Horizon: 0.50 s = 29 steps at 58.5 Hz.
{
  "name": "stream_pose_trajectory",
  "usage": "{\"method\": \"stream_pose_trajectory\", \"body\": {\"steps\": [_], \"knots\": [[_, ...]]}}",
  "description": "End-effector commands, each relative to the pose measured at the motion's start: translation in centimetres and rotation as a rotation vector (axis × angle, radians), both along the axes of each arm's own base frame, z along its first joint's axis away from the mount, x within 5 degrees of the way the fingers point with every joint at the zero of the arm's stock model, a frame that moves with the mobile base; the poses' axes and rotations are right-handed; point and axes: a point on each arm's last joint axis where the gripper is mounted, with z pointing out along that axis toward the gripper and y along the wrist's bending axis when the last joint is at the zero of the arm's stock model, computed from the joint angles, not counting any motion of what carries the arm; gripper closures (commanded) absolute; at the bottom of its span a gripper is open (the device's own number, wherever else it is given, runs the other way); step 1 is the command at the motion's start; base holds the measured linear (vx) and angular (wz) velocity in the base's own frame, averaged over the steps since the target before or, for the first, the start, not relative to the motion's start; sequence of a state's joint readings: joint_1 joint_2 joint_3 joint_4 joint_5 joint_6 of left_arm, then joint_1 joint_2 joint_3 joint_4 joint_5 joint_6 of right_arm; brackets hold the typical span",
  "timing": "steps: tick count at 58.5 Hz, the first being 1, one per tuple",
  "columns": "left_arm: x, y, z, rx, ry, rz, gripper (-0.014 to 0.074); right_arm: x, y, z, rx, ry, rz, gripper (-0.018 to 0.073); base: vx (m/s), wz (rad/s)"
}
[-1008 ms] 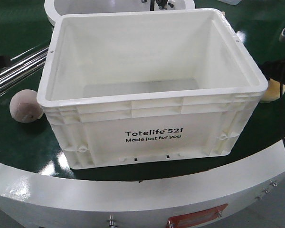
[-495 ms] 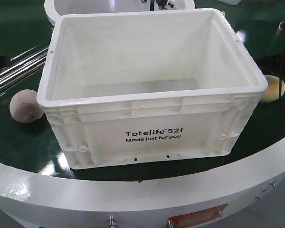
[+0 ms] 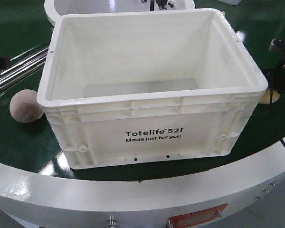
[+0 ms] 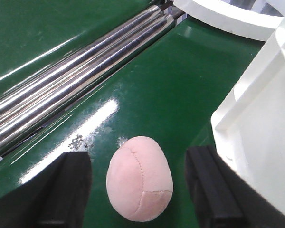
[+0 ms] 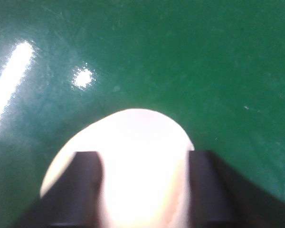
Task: Place moving items into box and shelve
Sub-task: 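Close the right gripper on the pale yellow ball and lift it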
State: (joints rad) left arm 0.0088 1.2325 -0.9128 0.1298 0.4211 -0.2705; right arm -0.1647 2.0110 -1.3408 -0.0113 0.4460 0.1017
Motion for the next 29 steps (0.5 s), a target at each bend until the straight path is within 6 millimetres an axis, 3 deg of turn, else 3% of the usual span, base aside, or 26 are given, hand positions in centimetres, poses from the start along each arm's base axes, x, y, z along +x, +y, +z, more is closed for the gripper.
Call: {"method": "stream_pose_trajectory", "body": {"steps": [1,4,16,22,29], "knots": [[0.1,-0.1,2.1,-0.004,-0.114,-0.009,0.0064,-0.5,-0.2,1.2,-0.008,0.032,0.007,0.0469,0.0,0.0],[0.1,-0.1,2.1,-0.004,-0.114,-0.009,0.0064,-0.6,-0.2,1.2,-0.009,0.043,0.01,0.0574,0.0,0.0],[0.1,-0.1,2.1,-0.004,-0.114,-0.009,0.0064,-1.0,-0.2,2.3,-0.013,0.04,0.011,0.057,0.0,0.0],[0.1,-0.1,2.1,-0.004,-0.115,-0.009,0.0064,-1.5,-0.1,5.2,-0.04,-0.032,0.03,0.0568,0.0,0.0],[0.2,-0.2,2.2,-0.004,-0.127,-0.011,0.0064,-3.0,0.2,10.5,-0.091,-0.159,0.065,0.0567,0.0,0.0]]}}
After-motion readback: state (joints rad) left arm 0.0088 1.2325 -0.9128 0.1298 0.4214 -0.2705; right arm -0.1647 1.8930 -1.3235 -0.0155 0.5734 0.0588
